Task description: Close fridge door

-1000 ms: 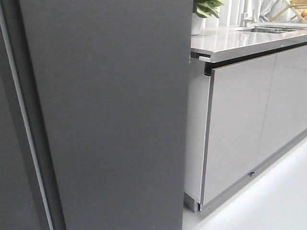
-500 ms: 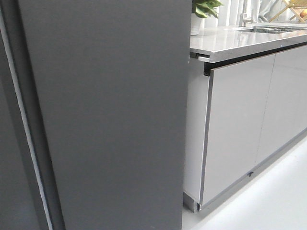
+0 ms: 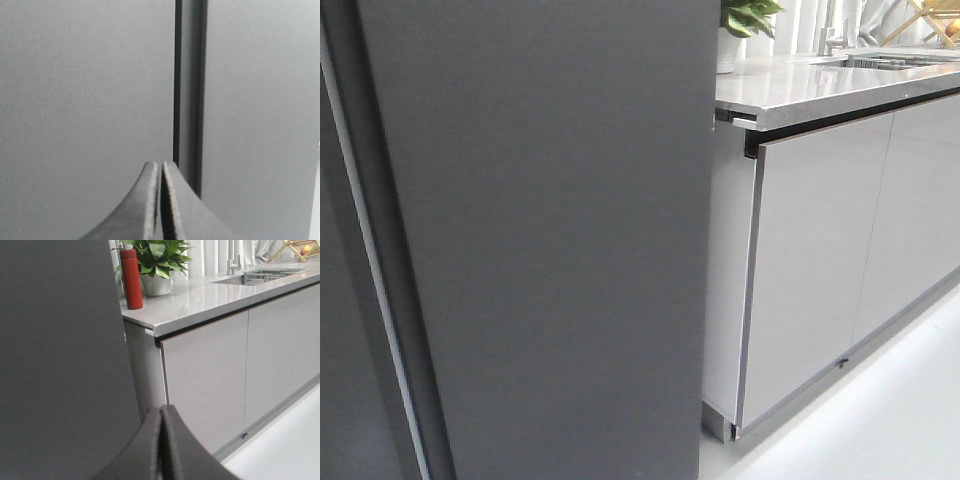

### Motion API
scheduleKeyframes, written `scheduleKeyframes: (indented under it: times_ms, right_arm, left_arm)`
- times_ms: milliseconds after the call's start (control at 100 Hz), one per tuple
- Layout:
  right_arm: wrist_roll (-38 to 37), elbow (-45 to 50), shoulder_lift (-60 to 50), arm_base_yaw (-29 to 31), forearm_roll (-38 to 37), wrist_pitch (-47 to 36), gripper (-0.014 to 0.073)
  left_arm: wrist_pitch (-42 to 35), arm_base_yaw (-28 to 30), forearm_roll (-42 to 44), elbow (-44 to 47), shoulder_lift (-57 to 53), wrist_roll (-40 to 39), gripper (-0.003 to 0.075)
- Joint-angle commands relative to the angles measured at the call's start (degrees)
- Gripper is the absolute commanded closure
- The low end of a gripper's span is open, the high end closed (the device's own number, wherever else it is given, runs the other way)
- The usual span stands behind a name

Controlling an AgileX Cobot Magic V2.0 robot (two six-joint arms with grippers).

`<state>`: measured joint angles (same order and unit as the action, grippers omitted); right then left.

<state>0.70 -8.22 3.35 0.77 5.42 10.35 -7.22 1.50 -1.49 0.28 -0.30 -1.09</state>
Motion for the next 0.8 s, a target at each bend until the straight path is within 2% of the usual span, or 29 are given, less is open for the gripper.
scheduleKeyframes:
  times_ms: [0,260,790]
  right_arm:
    - [0.17,2.23,-0.44,0.63,0.15,-7.61,0.0639]
    - [0.17,10.30,-3.43,0.63,0.15,-13.99,0.0639]
    - [0.17,10.32,-3.69,0.63,-1.76,-12.47,0.0639]
  left_arm:
    - [-4.24,-0.08,-0.23,2.01,-0.61,-0.25,0.0740]
    - [-4.24,-0.08,-0.23,2.01,-0.61,-0.25,0.0740]
    - [-4.24,-0.08,-0.23,2.01,-0.61,-0.25,0.0740]
